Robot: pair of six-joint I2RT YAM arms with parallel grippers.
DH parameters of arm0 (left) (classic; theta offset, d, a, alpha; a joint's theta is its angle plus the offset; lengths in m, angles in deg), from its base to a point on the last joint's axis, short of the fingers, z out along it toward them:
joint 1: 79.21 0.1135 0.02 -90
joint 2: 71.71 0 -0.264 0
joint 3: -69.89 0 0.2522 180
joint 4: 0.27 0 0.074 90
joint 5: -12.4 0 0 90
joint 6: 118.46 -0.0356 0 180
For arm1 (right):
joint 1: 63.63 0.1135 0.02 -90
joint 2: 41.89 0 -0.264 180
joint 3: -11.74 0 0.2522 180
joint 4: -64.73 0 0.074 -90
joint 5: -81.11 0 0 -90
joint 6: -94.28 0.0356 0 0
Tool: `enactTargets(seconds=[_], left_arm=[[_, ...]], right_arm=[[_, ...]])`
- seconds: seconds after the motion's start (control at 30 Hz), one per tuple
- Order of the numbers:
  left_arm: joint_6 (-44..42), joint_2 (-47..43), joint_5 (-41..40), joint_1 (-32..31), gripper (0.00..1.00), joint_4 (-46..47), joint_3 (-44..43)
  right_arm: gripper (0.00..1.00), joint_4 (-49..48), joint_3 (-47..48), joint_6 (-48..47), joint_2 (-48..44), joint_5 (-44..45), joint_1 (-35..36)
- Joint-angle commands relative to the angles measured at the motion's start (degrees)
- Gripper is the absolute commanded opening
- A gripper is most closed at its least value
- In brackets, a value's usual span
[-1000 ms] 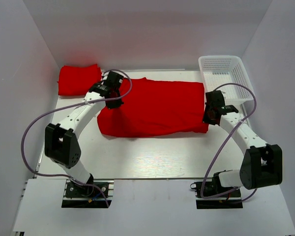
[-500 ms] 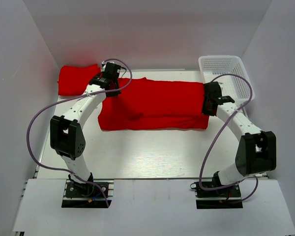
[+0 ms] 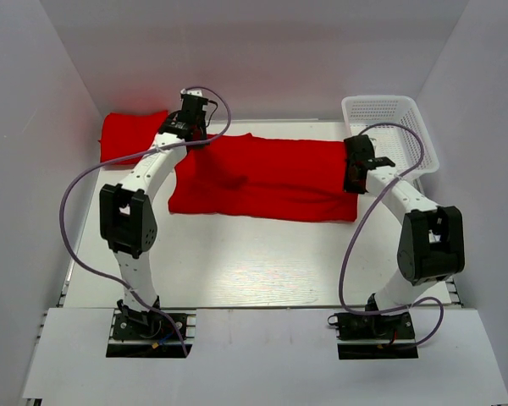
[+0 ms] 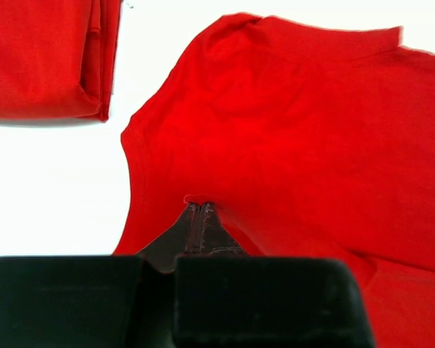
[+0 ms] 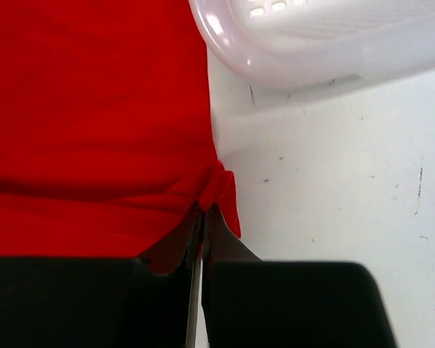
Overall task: Fold and stack the t-shirts
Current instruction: Fold the tshirt
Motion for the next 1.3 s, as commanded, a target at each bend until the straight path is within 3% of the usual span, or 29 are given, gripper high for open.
enactTargets(seconds=[0.0,0.4,0.43,0.47,0.5,0.53,0.57,0.6,0.77,0.8,0.83,1.1,1.27], left_arm=[[-1.62,1.91,0.45,0.46,0.00,0.67,-2.40],[-2.15,13.69,2.21,2.13,0.00,-0.03,-12.94],[-2.15,15.26,2.21,2.13,0.02,-0.03,-14.60],[-2.15,16.06,2.21,2.74,0.13,-0.03,-15.40],[-2.15,16.85,2.82,2.75,0.36,-0.03,-17.15],[-2.15,18.34,3.70,2.75,0.68,-0.73,-18.04],[-2.15,19.05,4.57,2.75,0.79,-0.74,-18.92],[-2.15,19.66,5.19,3.27,1.00,-0.74,-20.66],[-3.20,21.69,7.57,3.80,1.00,-1.62,-26.65],[-3.81,20.30,7.57,3.80,1.00,-2.23,-26.14],[-3.82,19.07,7.57,3.80,1.00,-2.23,-25.26],[-1.90,2.90,8.10,3.80,1.00,-3.10,-6.20],[2.33,-6.51,13.80,3.01,1.00,2.58,14.15]], right_arm=[[0.00,-2.34,3.79,-1.13,2.04,1.71,-0.32],[0.00,-1.29,11.18,0.45,10.91,6.54,-0.50],[0.04,-1.02,11.62,0.79,11.36,6.72,-0.41],[0.07,-0.76,12.06,1.32,11.71,6.72,-0.32],[0.09,0.29,12.84,1.50,12.32,6.81,-0.32],[0.11,0.21,13.03,1.67,12.59,6.72,-0.32],[0.14,0.56,13.29,1.94,12.68,6.63,-0.32],[0.17,0.82,13.38,1.85,12.59,6.37,-0.23],[0.39,1.62,13.20,2.12,11.10,5.49,-0.23],[0.51,2.05,13.12,2.20,11.01,5.49,-0.15],[0.90,3.10,13.03,2.03,10.92,4.88,-0.23],[0.90,0.39,9.17,0.01,6.71,-6.72,0.91],[0.90,-5.83,0.47,-0.17,1.53,-16.97,1.70]])
